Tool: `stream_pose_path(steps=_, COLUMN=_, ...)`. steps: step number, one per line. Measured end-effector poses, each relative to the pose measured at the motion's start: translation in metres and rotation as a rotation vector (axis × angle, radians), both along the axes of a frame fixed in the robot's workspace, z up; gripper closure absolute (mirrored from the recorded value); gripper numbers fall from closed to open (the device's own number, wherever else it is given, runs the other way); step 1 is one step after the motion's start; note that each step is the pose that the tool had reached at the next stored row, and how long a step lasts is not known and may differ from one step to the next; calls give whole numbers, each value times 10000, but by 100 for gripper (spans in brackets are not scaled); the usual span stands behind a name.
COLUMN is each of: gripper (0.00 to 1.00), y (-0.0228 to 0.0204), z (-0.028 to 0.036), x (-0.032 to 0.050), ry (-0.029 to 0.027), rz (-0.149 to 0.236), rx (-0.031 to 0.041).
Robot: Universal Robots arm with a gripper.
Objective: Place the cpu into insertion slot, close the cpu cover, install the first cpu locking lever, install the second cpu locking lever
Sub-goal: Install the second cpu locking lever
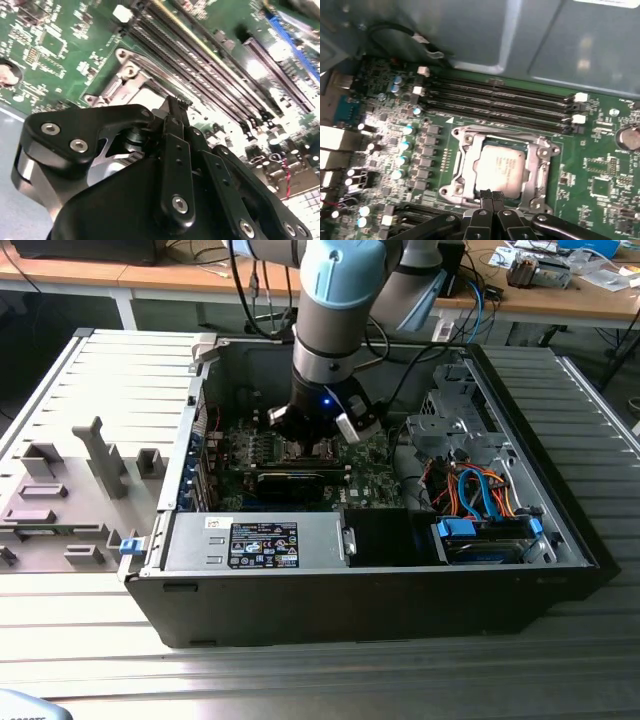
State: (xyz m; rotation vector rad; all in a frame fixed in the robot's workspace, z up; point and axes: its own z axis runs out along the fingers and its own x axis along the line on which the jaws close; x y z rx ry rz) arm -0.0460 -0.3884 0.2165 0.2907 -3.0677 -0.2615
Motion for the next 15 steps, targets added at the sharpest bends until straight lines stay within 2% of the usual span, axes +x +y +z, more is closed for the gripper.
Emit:
stream_pose_path(steps=2, gripper=89, y=70, z=1, x=35, ry=36, rz=-1, rx=-54)
stream_pose_path(steps=3, gripper=89, y=169, z=0, x=48, ry=43, rz=-1, rx=-194)
stream_pose_path(steps=4, gripper=89, y=231, z=0, x=48, ry=42, rz=-1, rx=-431)
stream_pose_path(steps=7, gripper=89, y=289, z=6, x=48, ry=41, rz=-1, rx=-865)
stream_pose_path(steps=9, gripper=89, y=323, z=16, x=48, ry=43, rz=-2, rx=-1054)
stream_pose_path(steps=11, gripper=89, y=347, z=62, x=48, ry=43, rz=-2, rx=-1214)
stream_pose_path(steps=15, gripper=89, y=358, z=229, x=49, ry=43, rz=-2, rx=-1282)
